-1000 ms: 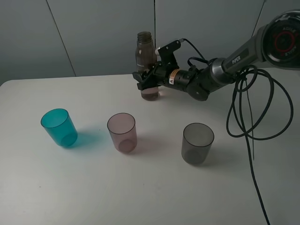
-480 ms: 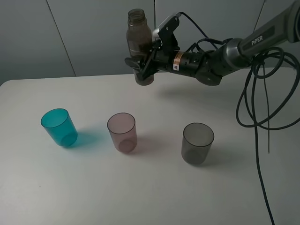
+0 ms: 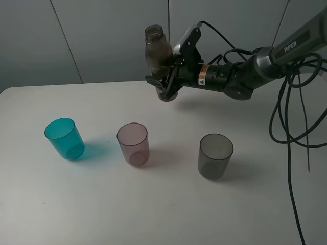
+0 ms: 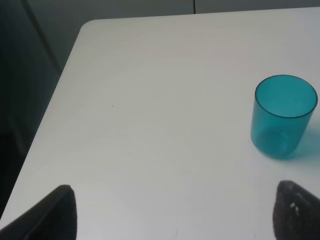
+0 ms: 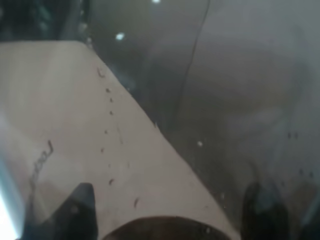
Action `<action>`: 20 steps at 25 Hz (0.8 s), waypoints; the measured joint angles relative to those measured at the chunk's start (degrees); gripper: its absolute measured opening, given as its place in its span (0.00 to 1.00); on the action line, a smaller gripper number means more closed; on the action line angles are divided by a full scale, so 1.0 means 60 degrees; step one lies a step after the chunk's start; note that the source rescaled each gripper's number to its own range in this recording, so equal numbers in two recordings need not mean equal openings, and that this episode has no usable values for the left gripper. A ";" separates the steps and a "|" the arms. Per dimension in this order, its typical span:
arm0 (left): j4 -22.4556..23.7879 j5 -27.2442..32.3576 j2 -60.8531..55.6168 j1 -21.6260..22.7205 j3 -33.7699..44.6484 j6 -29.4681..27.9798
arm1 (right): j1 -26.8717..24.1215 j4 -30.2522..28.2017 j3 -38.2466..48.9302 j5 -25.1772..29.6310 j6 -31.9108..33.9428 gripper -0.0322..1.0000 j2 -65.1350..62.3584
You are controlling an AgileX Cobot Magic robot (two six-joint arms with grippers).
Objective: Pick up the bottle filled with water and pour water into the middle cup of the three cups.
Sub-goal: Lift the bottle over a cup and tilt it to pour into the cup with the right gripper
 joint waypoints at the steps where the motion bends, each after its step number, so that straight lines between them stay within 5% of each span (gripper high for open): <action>1: 0.0000 0.0000 0.0000 0.0000 0.0000 0.0000 | 0.0000 0.0000 0.0000 0.0000 -0.0464 0.03 0.0000; 20: 0.0000 0.0000 0.0000 0.0000 0.0000 0.0000 | 0.0266 -0.0476 0.0248 -0.0144 -0.5334 0.03 0.0000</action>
